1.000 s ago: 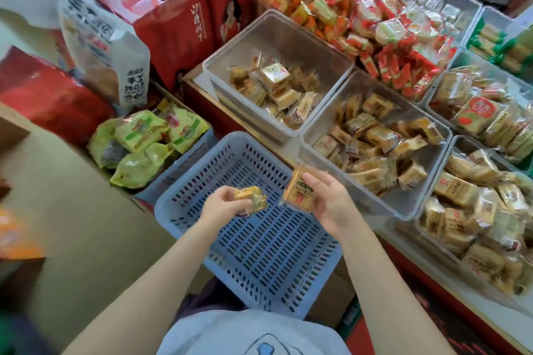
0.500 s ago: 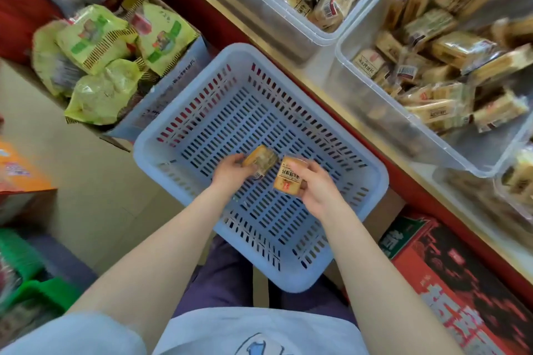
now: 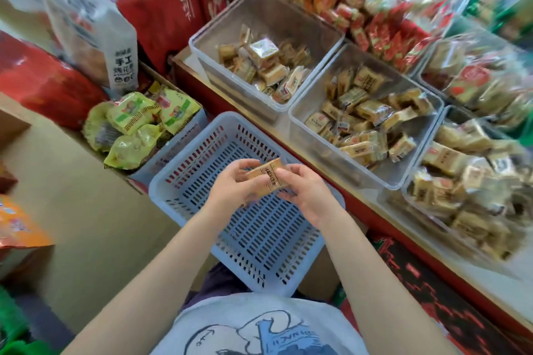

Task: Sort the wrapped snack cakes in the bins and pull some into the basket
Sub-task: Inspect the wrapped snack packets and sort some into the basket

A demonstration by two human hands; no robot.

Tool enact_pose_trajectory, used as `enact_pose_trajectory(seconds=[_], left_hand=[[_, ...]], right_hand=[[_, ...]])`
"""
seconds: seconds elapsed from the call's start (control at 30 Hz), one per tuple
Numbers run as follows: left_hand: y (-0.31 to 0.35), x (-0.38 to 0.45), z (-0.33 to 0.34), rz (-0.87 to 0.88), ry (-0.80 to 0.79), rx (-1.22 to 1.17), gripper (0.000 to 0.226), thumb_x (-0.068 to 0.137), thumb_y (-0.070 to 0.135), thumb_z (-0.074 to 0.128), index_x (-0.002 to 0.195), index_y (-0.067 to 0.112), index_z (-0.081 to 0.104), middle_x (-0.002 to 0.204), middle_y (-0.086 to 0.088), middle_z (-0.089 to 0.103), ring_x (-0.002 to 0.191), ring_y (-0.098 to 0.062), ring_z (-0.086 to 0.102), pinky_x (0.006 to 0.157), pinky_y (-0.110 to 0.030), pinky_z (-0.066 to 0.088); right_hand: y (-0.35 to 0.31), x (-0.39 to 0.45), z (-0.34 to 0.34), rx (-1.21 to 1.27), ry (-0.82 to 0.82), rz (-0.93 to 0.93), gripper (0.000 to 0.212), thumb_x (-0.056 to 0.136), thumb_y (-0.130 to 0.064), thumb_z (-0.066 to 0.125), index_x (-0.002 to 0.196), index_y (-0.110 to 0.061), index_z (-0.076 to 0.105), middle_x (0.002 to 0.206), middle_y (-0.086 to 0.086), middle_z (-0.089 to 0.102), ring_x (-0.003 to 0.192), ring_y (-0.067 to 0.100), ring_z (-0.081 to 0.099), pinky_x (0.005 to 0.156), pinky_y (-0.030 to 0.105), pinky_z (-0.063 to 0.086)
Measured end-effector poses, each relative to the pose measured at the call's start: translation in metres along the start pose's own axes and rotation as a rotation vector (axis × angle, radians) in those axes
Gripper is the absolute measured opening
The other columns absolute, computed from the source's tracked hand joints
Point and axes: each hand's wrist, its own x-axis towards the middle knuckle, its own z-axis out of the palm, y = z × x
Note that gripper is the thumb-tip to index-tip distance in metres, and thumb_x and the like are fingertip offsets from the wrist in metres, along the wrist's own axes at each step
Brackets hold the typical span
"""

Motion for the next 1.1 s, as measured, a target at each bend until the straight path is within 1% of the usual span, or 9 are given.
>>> enact_pose_trajectory(seconds=[0.1, 0.17, 0.3, 0.5, 0.7, 0.8, 0.87, 0.97, 1.1], left_hand=[[0.026, -0.018, -0.006, -0.013, 0.028, -0.260, 0.033, 0.090, 0.016, 0.076, 0.119, 0.008, 0.063, 0.109, -0.019, 0.073, 0.084, -0.023, 0.071, 0.068, -0.032, 0.062], [0.036, -0.029, -0.008, 0.007, 0.028, -0.337, 0.019, 0.095, 0.014, 0.069, 0.113, 0.010, 0.063, 0.100, -0.009, 0.074, 0.081, -0.013, 0.072, 0.066, -0.026, 0.060], [0.045, -0.042, -0.006, 0.016, -0.005, -0.441, 0.008, 0.098, 0.012, 0.062, 0.106, 0.009, 0.065, 0.090, -0.006, 0.077, 0.078, -0.014, 0.074, 0.065, -0.027, 0.061], [0.041, -0.047, -0.007, 0.024, 0.009, -0.277, 0.014, 0.099, 0.009, 0.062, 0.087, 0.013, 0.067, 0.091, -0.003, 0.077, 0.087, -0.015, 0.072, 0.079, -0.035, 0.062], [0.037, -0.049, -0.005, 0.054, 0.018, -0.168, 0.017, 0.104, 0.010, 0.055, 0.089, 0.013, 0.060, 0.090, -0.005, 0.075, 0.076, -0.012, 0.070, 0.065, -0.028, 0.056], [0.041, -0.047, -0.003, 0.097, 0.042, -0.126, 0.013, 0.106, 0.011, 0.052, 0.094, 0.012, 0.056, 0.088, -0.010, 0.070, 0.064, -0.014, 0.061, 0.057, -0.025, 0.049], [0.044, -0.047, -0.002, 0.152, 0.041, -0.110, 0.012, 0.107, 0.011, 0.049, 0.096, 0.011, 0.053, 0.075, -0.006, 0.066, 0.054, -0.013, 0.053, 0.050, -0.023, 0.043], [0.050, -0.045, -0.001, 0.215, 0.039, -0.121, 0.012, 0.108, 0.011, 0.048, 0.096, 0.011, 0.052, 0.064, 0.003, 0.063, 0.051, -0.011, 0.049, 0.047, -0.021, 0.038], [0.060, -0.042, -0.004, 0.291, 0.051, -0.129, 0.009, 0.107, 0.008, 0.050, 0.098, 0.009, 0.053, 0.071, 0.001, 0.067, 0.050, -0.006, 0.054, 0.046, -0.017, 0.040]], right_hand=[[-0.020, -0.026, -0.003, -0.004, -0.006, -0.075, 0.028, 0.095, -0.020, 0.069, 0.120, -0.012, 0.058, 0.120, 0.011, 0.068, 0.101, 0.019, 0.070, 0.079, 0.031, 0.058], [-0.027, -0.038, -0.004, 0.016, 0.000, -0.127, 0.020, 0.097, -0.020, 0.067, 0.114, -0.014, 0.060, 0.116, 0.011, 0.070, 0.100, 0.021, 0.071, 0.076, 0.030, 0.057], [-0.029, -0.052, 0.002, 0.032, 0.065, -0.208, 0.015, 0.103, -0.023, 0.057, 0.112, -0.011, 0.058, 0.105, 0.010, 0.074, 0.096, 0.024, 0.072, 0.079, 0.034, 0.057], [-0.026, -0.062, 0.004, -0.103, 0.224, -0.327, 0.010, 0.105, -0.018, 0.054, 0.100, -0.013, 0.060, 0.094, 0.013, 0.068, 0.084, 0.019, 0.065, 0.074, 0.031, 0.055], [-0.023, -0.063, 0.011, -0.264, 0.264, -0.407, 0.012, 0.109, -0.017, 0.045, 0.101, -0.011, 0.052, 0.084, 0.009, 0.057, 0.066, 0.009, 0.049, 0.059, 0.019, 0.042], [-0.021, -0.061, 0.016, -0.247, 0.250, -0.402, 0.012, 0.109, -0.021, 0.045, 0.100, -0.018, 0.052, 0.103, 0.024, 0.066, 0.084, 0.040, 0.064, 0.073, 0.043, 0.053], [-0.024, -0.063, 0.019, -0.206, 0.270, -0.382, 0.012, 0.109, -0.020, 0.045, 0.099, -0.019, 0.053, 0.109, 0.022, 0.069, 0.101, 0.045, 0.066, 0.078, 0.051, 0.054], [-0.034, -0.066, 0.020, -0.133, 0.292, -0.377, 0.011, 0.109, -0.019, 0.046, 0.101, -0.017, 0.054, 0.106, 0.016, 0.073, 0.100, 0.037, 0.070, 0.076, 0.044, 0.055], [-0.047, -0.066, 0.022, -0.039, 0.264, -0.387, 0.010, 0.108, -0.018, 0.047, 0.102, -0.016, 0.054, 0.097, 0.007, 0.076, 0.088, 0.019, 0.073, 0.067, 0.028, 0.058]])
